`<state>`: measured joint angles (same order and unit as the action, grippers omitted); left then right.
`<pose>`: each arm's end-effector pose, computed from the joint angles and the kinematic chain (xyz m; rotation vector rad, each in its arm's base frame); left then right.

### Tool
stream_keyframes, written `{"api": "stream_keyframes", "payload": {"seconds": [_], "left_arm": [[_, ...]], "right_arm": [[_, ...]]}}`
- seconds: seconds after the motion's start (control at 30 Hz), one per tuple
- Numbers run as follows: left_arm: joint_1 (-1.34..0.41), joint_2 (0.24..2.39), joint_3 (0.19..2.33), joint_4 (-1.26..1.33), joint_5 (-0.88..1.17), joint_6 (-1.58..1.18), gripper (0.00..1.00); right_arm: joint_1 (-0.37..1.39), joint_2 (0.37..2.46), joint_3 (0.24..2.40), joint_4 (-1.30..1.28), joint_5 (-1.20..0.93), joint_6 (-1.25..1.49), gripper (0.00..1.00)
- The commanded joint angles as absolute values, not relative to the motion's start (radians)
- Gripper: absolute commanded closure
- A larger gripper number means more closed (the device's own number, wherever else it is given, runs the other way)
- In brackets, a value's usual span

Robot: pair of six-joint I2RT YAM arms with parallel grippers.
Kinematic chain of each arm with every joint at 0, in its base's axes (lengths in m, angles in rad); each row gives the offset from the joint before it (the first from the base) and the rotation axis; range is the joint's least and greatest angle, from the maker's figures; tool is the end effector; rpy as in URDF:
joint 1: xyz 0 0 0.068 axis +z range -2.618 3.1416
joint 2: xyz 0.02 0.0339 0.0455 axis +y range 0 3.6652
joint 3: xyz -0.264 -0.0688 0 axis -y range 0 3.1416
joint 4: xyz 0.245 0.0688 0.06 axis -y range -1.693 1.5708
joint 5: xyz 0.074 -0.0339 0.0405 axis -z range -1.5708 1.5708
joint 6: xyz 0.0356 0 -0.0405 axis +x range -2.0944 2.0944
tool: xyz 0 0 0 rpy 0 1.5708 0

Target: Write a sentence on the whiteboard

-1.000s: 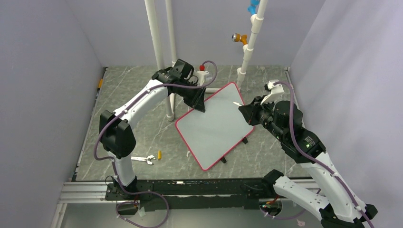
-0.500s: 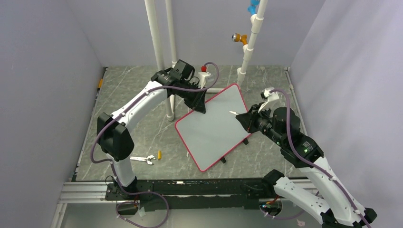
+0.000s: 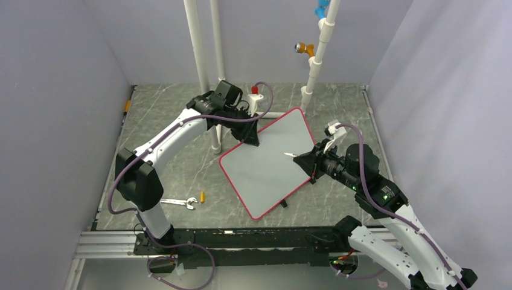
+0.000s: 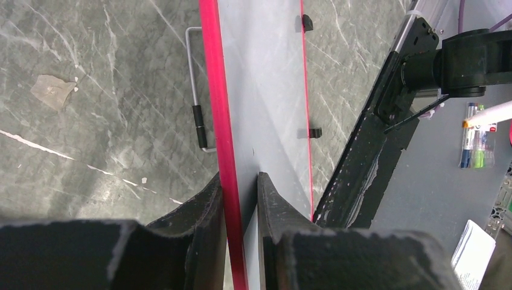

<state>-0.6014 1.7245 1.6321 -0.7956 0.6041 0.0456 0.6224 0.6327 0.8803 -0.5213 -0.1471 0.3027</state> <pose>0.2978 -0.2289 0.3314 1.0463 2.2590 -0.9826 0.1067 0.0830 0.3583 -0.4096 1.8700 0.7725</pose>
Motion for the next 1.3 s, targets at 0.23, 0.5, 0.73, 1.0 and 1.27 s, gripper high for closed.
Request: {"api": "stream_keyframes", "payload": {"seconds": [0.23, 0.5, 0.73, 1.0, 1.27], "left_arm": [[-0.613, 1.688, 1.583, -0.738, 0.52, 0.089, 1.0], [-0.618, 1.681, 1.574, -0.738, 0.478, 0.078, 1.0], [-0.621, 1.686, 1.566, -0.726, 0.473, 0.068, 1.0], [-0.624, 1.681, 1.556, -0.715, 0.449, 0.049, 1.0], [-0.625, 1.698, 1.562, -0.721, 0.445, 0.038, 1.0]], "right_arm": [[0.624, 0.648, 0.841, -0.382, -0.259, 0.243, 1.0], [0.634, 0.677, 0.833, -0.396, -0.266, 0.223, 1.0], [0.653, 0.666, 0.796, -0.353, -0.217, 0.257, 1.0], [0.798, 0.793, 0.876, -0.362, 0.013, 0.236, 1.0], [1.013, 0.911, 0.921, -0.314, 0.228, 0.215, 1.0]]}}
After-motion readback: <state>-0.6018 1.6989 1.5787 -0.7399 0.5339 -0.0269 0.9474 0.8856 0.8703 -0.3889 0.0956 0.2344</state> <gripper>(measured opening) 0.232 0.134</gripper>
